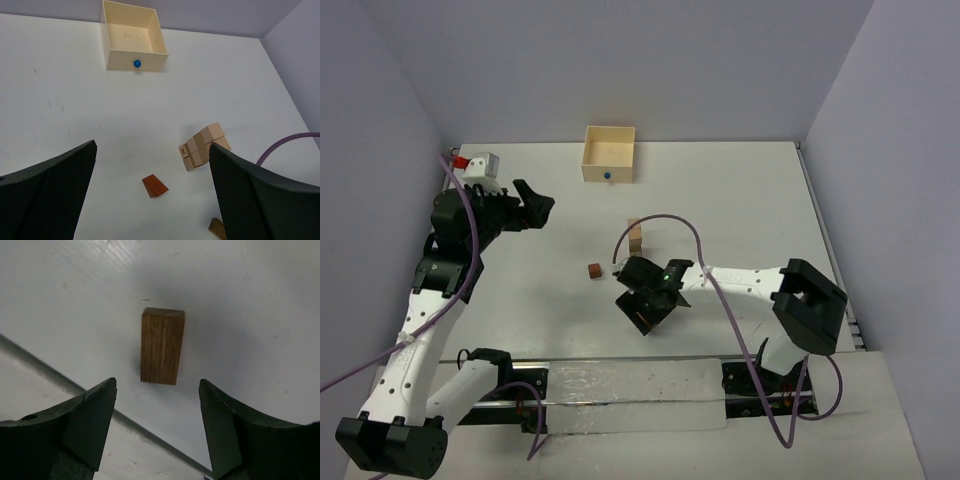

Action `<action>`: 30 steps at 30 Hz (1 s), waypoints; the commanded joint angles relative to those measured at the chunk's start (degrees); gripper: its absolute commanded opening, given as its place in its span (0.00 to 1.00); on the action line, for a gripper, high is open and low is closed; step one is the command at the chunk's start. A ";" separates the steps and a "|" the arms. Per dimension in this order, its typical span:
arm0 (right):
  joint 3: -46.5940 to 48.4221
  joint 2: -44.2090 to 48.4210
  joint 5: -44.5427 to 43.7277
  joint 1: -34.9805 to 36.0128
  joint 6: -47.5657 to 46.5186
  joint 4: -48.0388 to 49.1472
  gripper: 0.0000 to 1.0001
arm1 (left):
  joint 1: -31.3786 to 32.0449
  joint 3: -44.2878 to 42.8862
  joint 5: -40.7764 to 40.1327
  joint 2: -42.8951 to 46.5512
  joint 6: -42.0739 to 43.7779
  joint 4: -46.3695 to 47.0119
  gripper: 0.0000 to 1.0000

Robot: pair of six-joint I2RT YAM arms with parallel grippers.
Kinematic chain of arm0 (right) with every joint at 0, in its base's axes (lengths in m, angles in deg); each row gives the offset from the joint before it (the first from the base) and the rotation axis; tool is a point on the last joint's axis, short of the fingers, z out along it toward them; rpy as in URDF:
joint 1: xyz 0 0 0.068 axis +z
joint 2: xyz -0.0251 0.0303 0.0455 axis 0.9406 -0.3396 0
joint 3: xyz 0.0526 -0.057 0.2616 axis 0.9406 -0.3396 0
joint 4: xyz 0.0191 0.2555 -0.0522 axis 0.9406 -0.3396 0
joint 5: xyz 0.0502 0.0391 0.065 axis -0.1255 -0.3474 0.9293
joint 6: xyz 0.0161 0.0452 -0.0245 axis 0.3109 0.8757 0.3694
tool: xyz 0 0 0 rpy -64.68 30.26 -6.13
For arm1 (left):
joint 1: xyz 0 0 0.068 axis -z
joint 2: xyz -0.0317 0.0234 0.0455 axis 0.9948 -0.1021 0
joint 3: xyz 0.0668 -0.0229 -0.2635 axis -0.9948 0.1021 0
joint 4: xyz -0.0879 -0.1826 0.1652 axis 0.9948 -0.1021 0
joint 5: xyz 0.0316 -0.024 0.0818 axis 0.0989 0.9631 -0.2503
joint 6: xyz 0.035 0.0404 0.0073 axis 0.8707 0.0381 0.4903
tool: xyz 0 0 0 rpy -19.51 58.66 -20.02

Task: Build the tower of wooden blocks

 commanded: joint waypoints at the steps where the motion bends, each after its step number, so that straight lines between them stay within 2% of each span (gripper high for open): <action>1: 3.32 -3.47 -4.87 0.29 0.64 1.52 0.72 | -0.37 -0.38 -0.54 1.10 1.09 1.08 0.99; 8: 4.92 -6.16 -4.70 0.17 0.62 1.34 0.70 | -0.37 -0.16 0.36 0.99 0.71 1.65 0.99; 17: 6.23 -8.14 -4.30 0.20 0.86 1.08 0.63 | -0.37 0.78 0.15 1.54 1.08 2.01 0.99; 25: 7.15 -9.57 -5.13 0.19 0.77 0.73 0.52 | -0.37 0.78 0.08 1.58 1.30 2.14 0.99; 30: 7.79 -7.01 -3.89 0.32 0.77 -0.37 0.37 | -0.37 0.95 -0.02 1.67 1.32 2.17 0.99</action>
